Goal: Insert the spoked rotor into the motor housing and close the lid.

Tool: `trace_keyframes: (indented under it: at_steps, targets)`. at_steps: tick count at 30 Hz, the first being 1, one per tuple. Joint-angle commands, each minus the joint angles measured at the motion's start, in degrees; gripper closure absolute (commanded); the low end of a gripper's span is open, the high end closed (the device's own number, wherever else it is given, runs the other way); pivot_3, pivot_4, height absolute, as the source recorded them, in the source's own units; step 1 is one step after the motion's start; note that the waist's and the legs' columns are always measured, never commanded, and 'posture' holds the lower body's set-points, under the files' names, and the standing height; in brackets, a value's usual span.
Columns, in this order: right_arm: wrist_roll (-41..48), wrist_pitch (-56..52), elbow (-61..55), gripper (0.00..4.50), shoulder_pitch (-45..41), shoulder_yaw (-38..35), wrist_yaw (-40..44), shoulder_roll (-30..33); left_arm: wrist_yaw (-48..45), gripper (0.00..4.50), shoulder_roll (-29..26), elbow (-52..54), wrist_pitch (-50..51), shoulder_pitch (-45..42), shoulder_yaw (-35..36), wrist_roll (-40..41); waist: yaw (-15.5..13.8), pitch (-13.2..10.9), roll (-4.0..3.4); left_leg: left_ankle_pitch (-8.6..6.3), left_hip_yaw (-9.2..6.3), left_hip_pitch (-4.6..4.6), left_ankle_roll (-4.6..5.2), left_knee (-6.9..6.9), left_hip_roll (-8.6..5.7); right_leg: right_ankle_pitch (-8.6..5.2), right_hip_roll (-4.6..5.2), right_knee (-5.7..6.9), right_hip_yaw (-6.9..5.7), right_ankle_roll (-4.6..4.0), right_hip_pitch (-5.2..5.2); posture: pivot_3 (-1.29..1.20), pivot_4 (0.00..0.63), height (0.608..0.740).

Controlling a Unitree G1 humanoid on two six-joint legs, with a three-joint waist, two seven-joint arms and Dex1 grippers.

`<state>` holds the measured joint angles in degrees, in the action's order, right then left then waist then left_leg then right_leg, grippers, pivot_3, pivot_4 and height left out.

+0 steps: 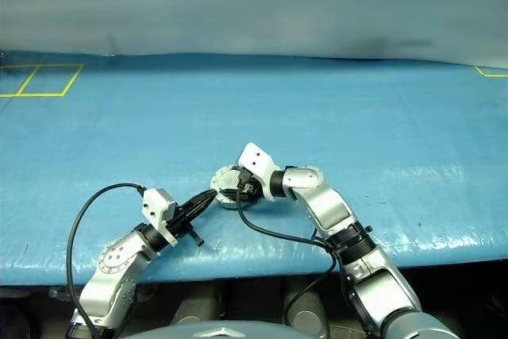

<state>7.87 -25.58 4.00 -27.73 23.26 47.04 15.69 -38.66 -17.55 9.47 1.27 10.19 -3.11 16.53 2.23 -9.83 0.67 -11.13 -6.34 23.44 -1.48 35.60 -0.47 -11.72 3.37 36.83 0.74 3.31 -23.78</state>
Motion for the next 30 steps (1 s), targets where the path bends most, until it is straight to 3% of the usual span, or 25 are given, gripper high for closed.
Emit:
trace_keyframes:
  at_steps: [1,30]
  targets:
    - [-0.1,2.0,0.5,1.46,0.7,-0.1,1.5,0.3,0.4,4.5,0.0,2.8,0.3,-0.3,-0.3,0.5,0.0,0.0,0.0,0.0,0.0,0.0,0.0,0.0,0.0,0.0,0.0,0.0,0.0,0.0,0.0,0.0,0.15,0.74]
    - [-3.8,5.8,3.6,1.46,-0.4,0.7,3.0,0.8,2.8,4.5,0.5,3.4,2.3,-1.4,-0.3,0.4,-0.1,0.0,0.0,0.0,0.0,0.0,0.0,0.0,-0.01,0.0,0.0,-0.01,0.0,0.0,0.02,0.0,0.15,0.74]
